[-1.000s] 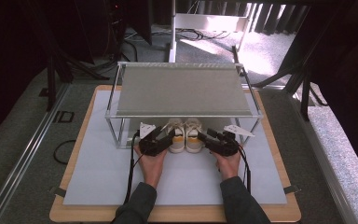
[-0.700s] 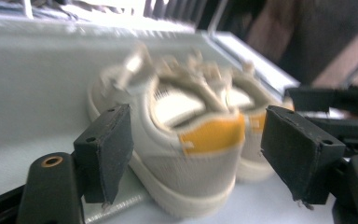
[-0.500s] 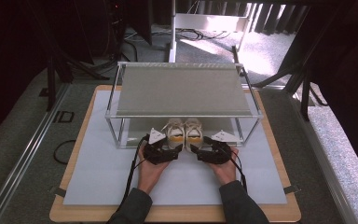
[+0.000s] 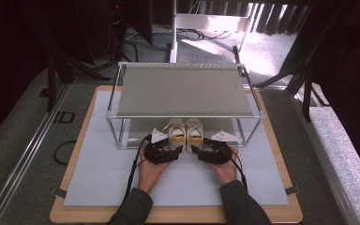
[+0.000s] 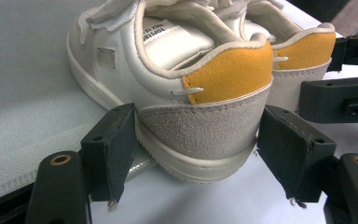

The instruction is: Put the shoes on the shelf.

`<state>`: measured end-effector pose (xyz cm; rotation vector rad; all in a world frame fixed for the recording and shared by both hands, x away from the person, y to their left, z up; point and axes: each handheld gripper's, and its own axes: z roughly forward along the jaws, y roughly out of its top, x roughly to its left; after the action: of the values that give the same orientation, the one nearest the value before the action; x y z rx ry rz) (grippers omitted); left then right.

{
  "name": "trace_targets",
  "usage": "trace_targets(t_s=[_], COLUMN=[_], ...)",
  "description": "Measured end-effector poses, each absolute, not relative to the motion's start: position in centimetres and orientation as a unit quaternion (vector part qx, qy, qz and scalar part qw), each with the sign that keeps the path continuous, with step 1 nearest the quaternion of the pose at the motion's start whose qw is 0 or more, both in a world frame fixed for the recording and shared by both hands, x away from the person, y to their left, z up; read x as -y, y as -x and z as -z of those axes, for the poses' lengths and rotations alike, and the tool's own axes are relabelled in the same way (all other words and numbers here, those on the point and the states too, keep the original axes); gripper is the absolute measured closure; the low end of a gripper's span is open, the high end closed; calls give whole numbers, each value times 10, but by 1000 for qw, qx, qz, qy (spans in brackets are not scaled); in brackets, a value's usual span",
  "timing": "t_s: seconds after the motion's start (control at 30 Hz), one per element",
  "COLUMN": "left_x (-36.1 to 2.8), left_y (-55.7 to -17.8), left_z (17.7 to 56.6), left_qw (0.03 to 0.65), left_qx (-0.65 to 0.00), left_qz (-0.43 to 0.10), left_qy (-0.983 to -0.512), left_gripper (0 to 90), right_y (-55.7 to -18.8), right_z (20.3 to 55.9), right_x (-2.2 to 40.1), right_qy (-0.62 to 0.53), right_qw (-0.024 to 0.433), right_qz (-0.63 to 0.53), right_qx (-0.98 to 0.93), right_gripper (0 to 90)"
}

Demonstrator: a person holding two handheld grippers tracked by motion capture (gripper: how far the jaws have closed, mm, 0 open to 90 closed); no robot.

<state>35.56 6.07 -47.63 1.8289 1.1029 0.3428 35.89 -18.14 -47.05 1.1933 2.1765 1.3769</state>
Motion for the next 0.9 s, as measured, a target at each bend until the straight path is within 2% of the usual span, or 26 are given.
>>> trace_targets(t_s=[0.9], left_x=[-54], left_y=[-389], left_z=[474], left_qw=[469], left_qx=[-480], left_qz=[-138], left_qy=[-729], left_gripper=[292], right_y=[-390], right_z=[467], right_x=[174], right_qy=[-407], right_qw=[186], right_qz=[-460], right_qx=[-767], right_gripper=[353])
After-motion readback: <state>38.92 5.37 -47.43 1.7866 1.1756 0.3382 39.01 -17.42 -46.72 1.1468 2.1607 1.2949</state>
